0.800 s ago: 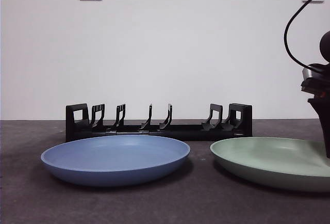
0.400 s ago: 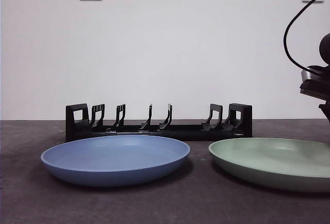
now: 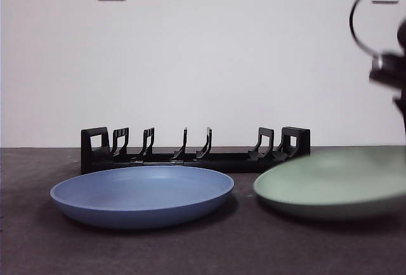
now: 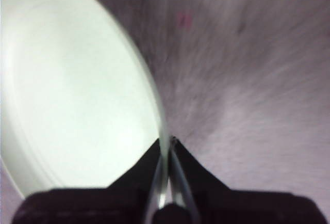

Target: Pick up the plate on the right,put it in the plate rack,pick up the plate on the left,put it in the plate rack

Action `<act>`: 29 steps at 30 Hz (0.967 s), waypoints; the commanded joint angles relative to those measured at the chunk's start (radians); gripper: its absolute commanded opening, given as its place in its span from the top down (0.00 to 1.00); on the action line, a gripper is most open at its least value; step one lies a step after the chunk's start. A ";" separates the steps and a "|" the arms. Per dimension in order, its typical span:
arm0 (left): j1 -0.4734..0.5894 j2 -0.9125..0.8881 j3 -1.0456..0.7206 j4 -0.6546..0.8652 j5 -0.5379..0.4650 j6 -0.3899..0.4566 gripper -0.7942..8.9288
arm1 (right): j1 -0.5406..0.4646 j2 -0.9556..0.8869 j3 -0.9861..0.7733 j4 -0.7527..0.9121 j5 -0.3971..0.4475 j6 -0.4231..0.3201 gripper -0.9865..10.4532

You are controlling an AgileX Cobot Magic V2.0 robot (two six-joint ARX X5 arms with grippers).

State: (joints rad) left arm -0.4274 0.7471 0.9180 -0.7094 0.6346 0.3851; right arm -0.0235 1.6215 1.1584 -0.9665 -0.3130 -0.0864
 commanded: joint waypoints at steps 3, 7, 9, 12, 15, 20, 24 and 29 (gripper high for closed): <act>-0.078 0.026 0.000 0.029 -0.078 0.103 0.30 | -0.010 -0.112 0.175 -0.087 -0.012 -0.003 0.92; -0.142 0.053 0.000 0.089 -0.143 0.164 0.30 | -0.009 -0.158 0.322 -0.174 -0.013 -0.005 0.92; -0.177 0.067 0.000 0.130 -0.189 0.206 0.30 | -0.009 -0.161 0.382 -0.221 -0.014 -0.008 0.92; -0.242 0.085 0.000 0.190 -0.293 0.286 0.30 | 0.003 -0.161 0.443 -0.282 -0.032 -0.017 0.92; -0.319 0.107 0.000 0.248 -0.402 0.375 0.30 | 0.024 -0.160 0.466 -0.295 -0.066 -0.011 0.92; -0.439 0.159 0.000 0.312 -0.575 0.549 0.30 | 0.101 -0.160 0.470 -0.292 -0.066 0.010 0.92; -0.509 0.226 0.000 0.338 -0.698 0.657 0.30 | 0.167 -0.160 0.470 -0.287 -0.066 0.026 0.92; -0.568 0.302 0.000 0.348 -0.784 0.735 0.31 | 0.242 -0.160 0.470 -0.275 -0.065 0.036 0.92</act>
State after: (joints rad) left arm -0.9867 1.0428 0.9180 -0.3740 -0.1383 1.0714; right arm 0.2127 1.4559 1.6230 -1.2495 -0.3679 -0.0639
